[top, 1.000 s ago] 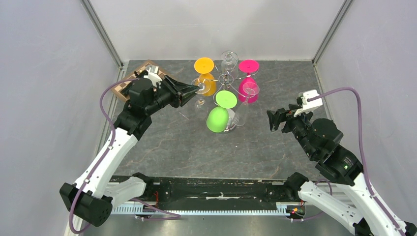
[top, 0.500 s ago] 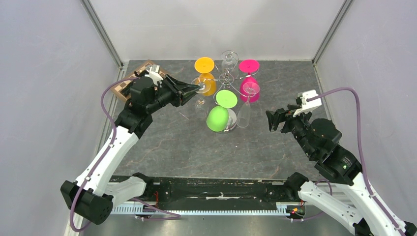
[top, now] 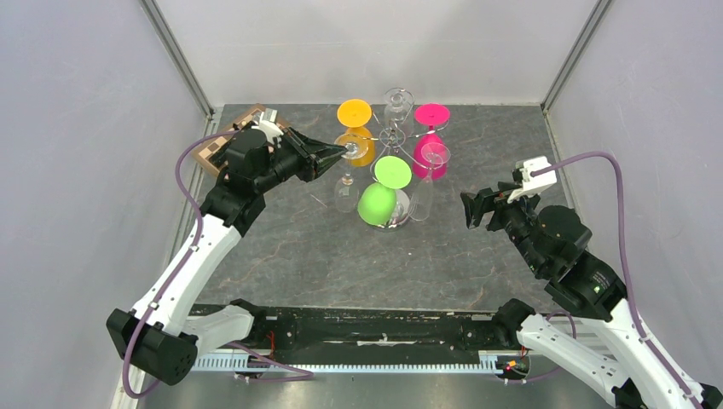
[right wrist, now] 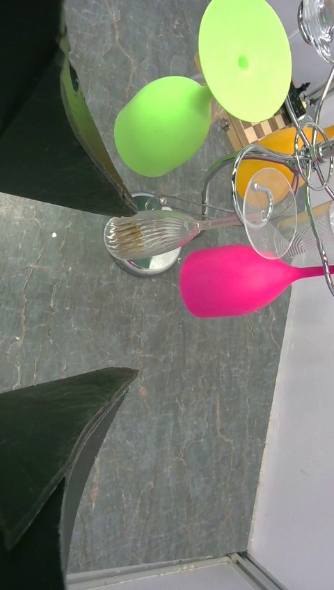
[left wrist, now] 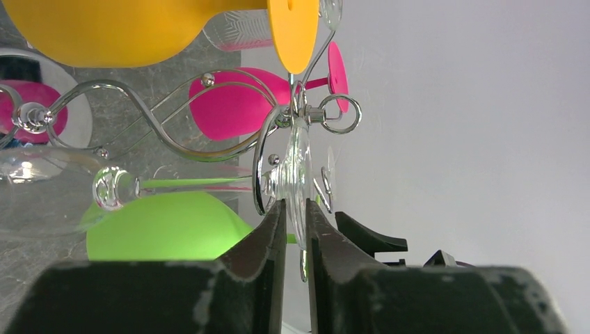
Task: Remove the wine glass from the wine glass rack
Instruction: Pick up the wine glass from the wine rack.
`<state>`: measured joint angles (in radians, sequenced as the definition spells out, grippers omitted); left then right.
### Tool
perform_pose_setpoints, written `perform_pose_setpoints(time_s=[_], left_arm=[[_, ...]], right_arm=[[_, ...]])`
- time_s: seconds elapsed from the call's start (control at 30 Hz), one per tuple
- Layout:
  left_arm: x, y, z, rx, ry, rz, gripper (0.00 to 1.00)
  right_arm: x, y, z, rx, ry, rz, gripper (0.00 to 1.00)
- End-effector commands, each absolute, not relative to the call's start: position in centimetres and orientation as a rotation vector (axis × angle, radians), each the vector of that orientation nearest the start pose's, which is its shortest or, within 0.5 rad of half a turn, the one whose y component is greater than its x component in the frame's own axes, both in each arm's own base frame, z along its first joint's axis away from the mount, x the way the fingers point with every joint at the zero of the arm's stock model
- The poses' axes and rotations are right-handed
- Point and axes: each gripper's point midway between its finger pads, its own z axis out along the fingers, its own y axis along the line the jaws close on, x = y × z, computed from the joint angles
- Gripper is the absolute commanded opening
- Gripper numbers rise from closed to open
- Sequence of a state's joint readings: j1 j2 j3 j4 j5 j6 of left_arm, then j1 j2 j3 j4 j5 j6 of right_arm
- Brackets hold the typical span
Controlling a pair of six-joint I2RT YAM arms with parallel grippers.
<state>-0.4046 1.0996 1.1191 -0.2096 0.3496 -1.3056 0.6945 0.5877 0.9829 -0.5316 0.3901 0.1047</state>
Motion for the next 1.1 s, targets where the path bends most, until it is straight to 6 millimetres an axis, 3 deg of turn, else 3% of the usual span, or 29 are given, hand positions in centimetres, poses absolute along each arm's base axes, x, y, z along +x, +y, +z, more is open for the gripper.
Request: perform_pose_setpoints(time_s=[0.0,0.17,0.77,1.07], left_arm=[[29.3,-23.3,39.5,-0.579,1.850,-1.551,0.17],[29.1,-23.3,39.7,-0.572,1.848,-1.557,0.03],[26.9,-21.9,42.9,-0.526,1.806,-1.526,0.02],[27.7,-21.4,42.8,-0.539,1.807,-1.491,0.02]], right_arm=[[22.1,10.4,34.1,-0.190,1.661,0.291,0.82],[22.1,10.4,34.0,-0.190,1.661,0.293,0.82],[22.2,10.9,34.3,-0.189,1.661,0.317,0.82],[22.1,10.9,34.5,-0.186,1.655,0.331,0.81]])
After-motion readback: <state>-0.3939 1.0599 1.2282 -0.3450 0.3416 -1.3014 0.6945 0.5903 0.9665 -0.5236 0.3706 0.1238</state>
